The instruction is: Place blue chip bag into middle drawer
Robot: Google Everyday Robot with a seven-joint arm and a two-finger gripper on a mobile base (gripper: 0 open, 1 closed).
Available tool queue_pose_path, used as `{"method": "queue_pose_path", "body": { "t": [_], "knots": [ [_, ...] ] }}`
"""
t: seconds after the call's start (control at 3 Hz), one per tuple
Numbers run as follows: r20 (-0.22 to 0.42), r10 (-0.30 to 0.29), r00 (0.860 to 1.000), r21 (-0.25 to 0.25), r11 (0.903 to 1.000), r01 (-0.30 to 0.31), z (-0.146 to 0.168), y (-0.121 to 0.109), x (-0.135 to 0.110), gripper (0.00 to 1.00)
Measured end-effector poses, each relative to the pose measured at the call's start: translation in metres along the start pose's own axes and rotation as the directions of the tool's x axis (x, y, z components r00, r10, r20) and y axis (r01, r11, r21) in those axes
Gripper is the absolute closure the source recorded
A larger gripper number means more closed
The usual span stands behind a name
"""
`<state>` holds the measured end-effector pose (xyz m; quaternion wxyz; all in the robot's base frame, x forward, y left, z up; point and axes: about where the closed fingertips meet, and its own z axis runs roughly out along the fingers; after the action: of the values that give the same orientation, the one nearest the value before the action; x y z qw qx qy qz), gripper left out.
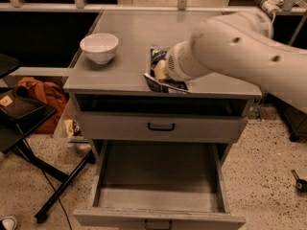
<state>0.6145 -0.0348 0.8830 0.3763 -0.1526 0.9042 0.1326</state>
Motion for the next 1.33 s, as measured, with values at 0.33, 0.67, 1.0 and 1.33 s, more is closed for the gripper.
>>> {"method": "queue_pose_path", "body": {
  "t": [0.33, 0.67, 1.0, 1.33],
  "knots": [
    [0.024, 0.020, 1.000, -0.031, 0.9993, -0.019, -0.045, -0.017, 0.022, 1.00],
    [-0.035, 0.043, 0.998, -0.111, 0.9927, -0.047, -0.065, -0.020, 0.056, 1.00],
    [-0.121, 0.053, 0.991, -0.278, 0.9569, -0.085, -0.048, 0.009, 0.110, 1.00],
    [-0.165, -0.028, 0.986, -0.488, 0.8712, -0.057, -0.019, 0.079, 0.151, 1.00]
  ]
}}
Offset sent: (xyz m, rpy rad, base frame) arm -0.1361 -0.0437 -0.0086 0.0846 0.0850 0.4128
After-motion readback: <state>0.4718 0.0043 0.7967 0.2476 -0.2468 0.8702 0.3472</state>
